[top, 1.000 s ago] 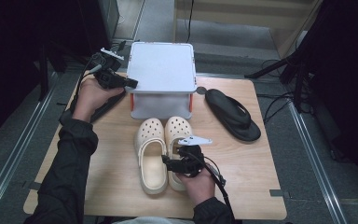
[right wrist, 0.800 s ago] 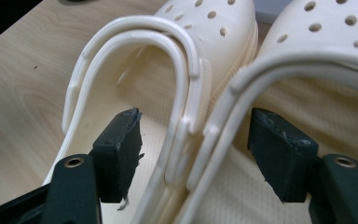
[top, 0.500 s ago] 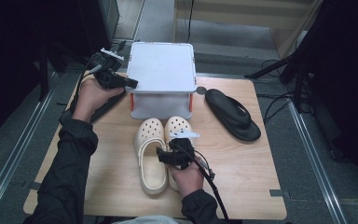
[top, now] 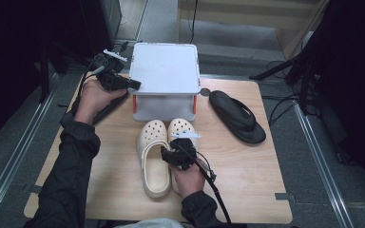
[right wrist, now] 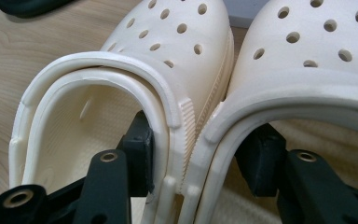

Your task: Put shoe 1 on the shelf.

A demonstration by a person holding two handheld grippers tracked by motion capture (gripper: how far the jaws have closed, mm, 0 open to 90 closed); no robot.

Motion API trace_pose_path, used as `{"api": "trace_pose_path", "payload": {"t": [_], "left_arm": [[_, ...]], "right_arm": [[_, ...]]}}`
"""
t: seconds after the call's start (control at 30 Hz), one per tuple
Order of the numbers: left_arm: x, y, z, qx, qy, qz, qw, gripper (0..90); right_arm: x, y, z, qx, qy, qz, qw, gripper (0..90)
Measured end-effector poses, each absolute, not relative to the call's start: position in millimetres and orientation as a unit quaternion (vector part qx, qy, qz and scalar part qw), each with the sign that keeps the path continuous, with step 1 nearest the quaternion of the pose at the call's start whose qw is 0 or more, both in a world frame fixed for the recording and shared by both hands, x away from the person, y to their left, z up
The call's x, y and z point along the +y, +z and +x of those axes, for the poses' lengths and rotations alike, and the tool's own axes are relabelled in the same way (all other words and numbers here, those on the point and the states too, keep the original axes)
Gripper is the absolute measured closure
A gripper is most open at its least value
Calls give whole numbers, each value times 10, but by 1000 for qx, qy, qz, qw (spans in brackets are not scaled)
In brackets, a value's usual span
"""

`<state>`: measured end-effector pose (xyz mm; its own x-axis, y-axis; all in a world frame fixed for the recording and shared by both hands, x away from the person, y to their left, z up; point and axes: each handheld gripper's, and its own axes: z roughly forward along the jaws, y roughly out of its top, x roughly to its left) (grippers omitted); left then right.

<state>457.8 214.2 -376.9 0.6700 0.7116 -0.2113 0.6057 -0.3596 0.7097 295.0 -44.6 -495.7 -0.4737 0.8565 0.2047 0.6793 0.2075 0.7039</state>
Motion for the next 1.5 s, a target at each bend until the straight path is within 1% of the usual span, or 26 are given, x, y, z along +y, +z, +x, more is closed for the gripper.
{"api": "trace_pose_path", "payload": {"t": [0.07,0.1,0.2,0.3,0.5,0.8,1.03,1.3,1.4,1.47,1.5], "left_arm": [[2143,-3771,4578,401,66,821,400,894],[2150,-3771,4582,399,66,823,399,893],[2145,-3772,4580,400,67,822,400,894],[2146,-3771,4580,399,67,822,400,894],[2152,-3772,4582,399,65,823,400,894],[2151,-3774,4582,401,64,821,402,894],[2157,-3776,4584,402,61,820,403,893],[2160,-3777,4583,402,61,820,403,892],[2158,-3779,4584,403,61,819,404,893],[2159,-3777,4583,401,61,820,403,893],[2158,-3778,4583,402,61,820,404,893]], "right_arm": [[-451,-4957,2953,767,384,502,113,549],[-469,-4949,2965,766,383,505,109,579],[-501,-4940,2981,760,384,513,106,624],[-524,-4932,2994,759,383,515,108,647],[-544,-4908,3010,762,383,510,107,657],[-545,-4743,3062,765,397,496,109,659],[-515,-4659,3247,769,399,489,106,659],[-453,-4656,3585,763,407,492,105,659],[-404,-4672,3719,763,403,492,115,659],[-388,-4671,3746,763,400,493,118,659],[-352,-4673,3826,764,397,493,125,659]]}}
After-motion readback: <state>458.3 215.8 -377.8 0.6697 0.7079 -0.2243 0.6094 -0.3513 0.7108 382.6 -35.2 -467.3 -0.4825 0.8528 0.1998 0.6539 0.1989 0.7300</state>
